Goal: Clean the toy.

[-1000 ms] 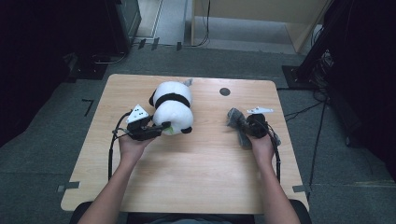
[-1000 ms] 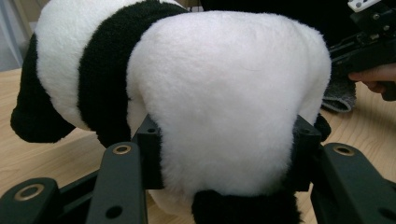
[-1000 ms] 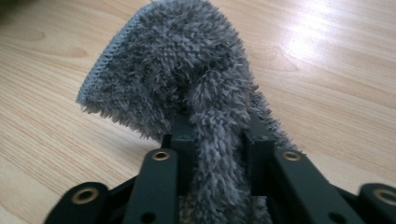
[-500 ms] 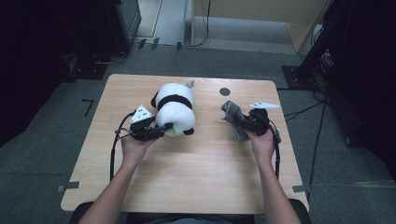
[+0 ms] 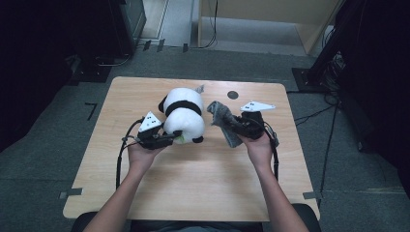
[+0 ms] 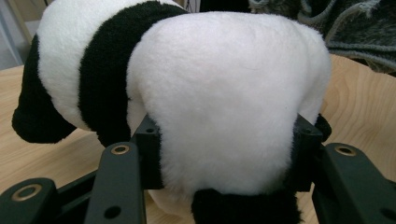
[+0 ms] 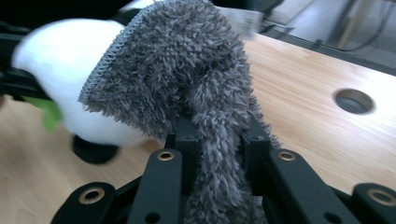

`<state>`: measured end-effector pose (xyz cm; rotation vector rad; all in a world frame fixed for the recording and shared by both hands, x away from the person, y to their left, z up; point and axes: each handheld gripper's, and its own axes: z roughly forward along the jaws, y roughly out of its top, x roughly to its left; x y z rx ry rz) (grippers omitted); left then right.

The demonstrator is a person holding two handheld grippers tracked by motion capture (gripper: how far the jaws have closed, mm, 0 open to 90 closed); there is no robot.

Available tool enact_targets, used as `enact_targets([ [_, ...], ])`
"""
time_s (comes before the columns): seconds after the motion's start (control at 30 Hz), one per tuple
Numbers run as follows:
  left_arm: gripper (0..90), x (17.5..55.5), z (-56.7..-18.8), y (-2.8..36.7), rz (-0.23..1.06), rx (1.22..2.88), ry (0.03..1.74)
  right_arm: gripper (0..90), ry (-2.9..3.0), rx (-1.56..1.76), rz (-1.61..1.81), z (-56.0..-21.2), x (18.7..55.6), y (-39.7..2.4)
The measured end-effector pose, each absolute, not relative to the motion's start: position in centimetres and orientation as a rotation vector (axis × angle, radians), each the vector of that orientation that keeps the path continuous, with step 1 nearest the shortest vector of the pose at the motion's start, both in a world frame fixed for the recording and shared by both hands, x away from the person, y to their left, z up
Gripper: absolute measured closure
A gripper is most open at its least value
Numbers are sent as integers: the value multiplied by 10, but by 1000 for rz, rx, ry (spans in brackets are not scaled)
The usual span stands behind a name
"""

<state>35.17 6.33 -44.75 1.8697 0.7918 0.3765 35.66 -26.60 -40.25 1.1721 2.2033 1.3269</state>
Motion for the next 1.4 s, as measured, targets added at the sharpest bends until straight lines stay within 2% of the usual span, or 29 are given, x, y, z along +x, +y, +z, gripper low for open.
enact_targets([
  [0.27, 454, 344, -448, 54, 359, 1889, 762, 743, 2239, 1020, 1418, -390, 343, -229],
  [0.4, 453, 342, -447, 52, 382, 1894, 764, 747, 2264, 945, 1354, -391, 335, -209],
  [0.8, 455, 347, -445, 65, 378, 1843, 828, 752, 2336, 871, 1443, -404, 325, -185],
  [1.0, 457, 349, -442, 71, 342, 1786, 856, 759, 2426, 818, 1448, -418, 321, -172],
  [1.13, 456, 348, -440, 72, 369, 1793, 843, 760, 2462, 778, 1379, -430, 319, -161],
  [1.4, 456, 351, -436, 81, 342, 1745, 845, 766, 2522, 728, 1237, -454, 324, -161],
])
